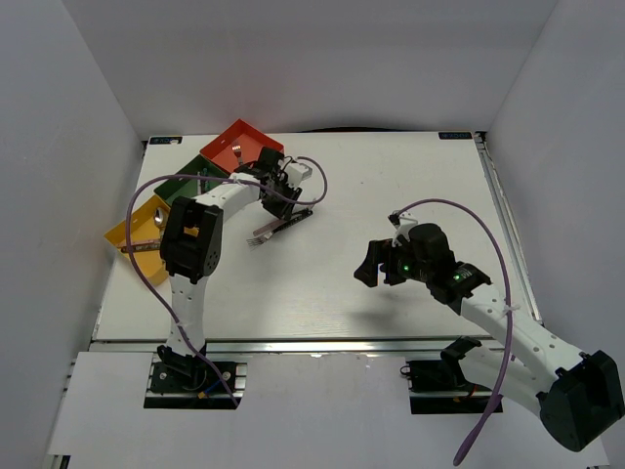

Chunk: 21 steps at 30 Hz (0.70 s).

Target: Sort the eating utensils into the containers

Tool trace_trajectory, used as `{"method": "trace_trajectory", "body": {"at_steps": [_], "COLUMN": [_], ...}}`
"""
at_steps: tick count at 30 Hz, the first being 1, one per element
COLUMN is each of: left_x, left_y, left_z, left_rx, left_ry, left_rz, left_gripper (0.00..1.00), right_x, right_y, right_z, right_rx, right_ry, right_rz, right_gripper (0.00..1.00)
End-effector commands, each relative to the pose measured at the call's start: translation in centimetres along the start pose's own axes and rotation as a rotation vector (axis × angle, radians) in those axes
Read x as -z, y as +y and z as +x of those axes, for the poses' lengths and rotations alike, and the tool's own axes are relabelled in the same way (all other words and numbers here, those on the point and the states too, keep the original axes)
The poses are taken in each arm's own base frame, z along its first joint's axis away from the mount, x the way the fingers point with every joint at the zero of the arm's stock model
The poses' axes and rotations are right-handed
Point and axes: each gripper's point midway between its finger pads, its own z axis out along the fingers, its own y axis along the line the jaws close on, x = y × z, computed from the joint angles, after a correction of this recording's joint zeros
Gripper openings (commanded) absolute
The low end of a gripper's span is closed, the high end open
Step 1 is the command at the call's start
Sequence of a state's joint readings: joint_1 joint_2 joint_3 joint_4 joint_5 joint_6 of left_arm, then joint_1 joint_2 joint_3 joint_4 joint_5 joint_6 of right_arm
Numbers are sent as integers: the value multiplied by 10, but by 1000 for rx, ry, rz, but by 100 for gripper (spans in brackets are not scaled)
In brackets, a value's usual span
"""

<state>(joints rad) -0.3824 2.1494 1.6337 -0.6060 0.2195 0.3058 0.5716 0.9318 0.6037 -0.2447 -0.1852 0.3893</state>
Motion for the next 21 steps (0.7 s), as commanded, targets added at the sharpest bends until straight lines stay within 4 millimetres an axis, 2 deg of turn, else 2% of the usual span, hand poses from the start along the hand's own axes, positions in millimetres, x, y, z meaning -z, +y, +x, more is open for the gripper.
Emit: {"method": "trace_trajectory", "body": {"at_steps": [1,6,10,13,15,18,19,21], "left_x": [-7,-16,-17,-16,-11,12,30,50], "left_y": [1,3,5,6,5,8,13,24], "left_z": [-7,-3,-5,-5,-13,-43,-58,-84], "left_rx": [2,17,20,21,22,30,50,71], "left_ry": [-24,-17,-23,-19,-35,-129,-182,-281], "left_rz": [11,-1,-5,-8,-9,-32,-79,-146], "left_gripper": [41,34,30,21,12,2,0,0], "right_x": [-1,-1,-2,-3,-4,-5,-5,-7], "right_y": [4,3,4,3,3,3,3,2], "right_z": [-4,-4,-5,-4,-3,-2,-3,-2], "right_rx": [15,18,21,19,18,18,18,19], "right_ry": [-13,-10,-12,-9,-7,-5,-6,-2], "right_rz": [-19,-14,-16,-17,-18,-19,-19,-17], "right_gripper": [89,89,89,89,89,89,89,89]}}
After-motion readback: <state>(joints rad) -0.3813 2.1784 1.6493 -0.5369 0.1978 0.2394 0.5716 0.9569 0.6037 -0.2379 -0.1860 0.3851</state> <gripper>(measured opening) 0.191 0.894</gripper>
